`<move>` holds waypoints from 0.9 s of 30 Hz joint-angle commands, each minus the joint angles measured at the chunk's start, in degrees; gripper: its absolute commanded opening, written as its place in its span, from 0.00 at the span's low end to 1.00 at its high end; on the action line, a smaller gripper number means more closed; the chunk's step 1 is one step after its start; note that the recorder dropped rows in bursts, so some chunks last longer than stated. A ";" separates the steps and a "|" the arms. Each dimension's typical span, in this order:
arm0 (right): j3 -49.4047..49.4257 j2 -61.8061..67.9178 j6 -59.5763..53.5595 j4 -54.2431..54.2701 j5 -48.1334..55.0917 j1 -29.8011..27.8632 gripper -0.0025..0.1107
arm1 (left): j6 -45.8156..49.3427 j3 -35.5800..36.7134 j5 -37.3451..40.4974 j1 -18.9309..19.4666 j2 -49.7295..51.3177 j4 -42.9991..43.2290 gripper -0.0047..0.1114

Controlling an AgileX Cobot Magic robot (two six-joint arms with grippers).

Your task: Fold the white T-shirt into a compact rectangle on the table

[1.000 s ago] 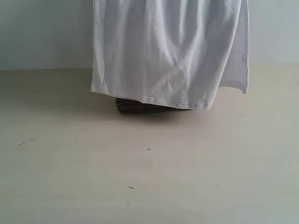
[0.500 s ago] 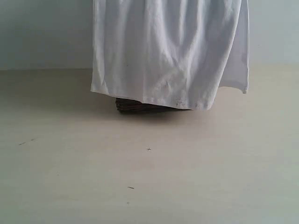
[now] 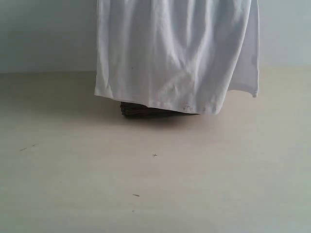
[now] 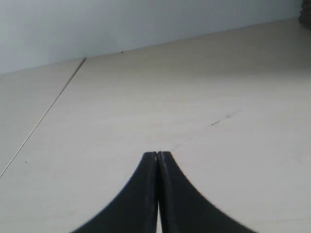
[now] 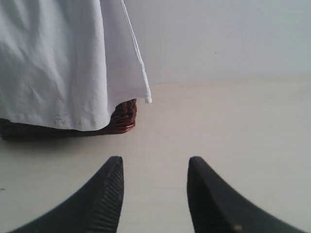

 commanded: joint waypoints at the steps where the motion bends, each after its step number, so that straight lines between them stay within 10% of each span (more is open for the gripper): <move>1: 0.27 17.19 -14.46 -1.23 -16.79 -0.25 0.39 | -0.18 -0.21 -0.47 -0.15 -0.37 -0.66 0.04; 6: -3.27 41.18 -31.21 -0.68 -26.61 -0.25 0.39 | -0.18 -0.21 -0.47 -0.15 -0.37 -0.66 0.04; 18: -22.77 59.44 -18.82 0.38 -16.18 -0.25 0.38 | -0.18 -0.21 -0.47 -0.15 -0.37 -0.66 0.04; 23: -35.42 59.16 -21.08 0.28 0.78 -0.25 0.21 | -0.18 -0.21 -0.47 -0.15 -0.37 -0.66 0.04; 27: -45.75 61.77 -44.64 9.75 15.96 -0.25 0.02 | -0.18 -0.21 -0.47 -0.15 -0.37 -0.66 0.04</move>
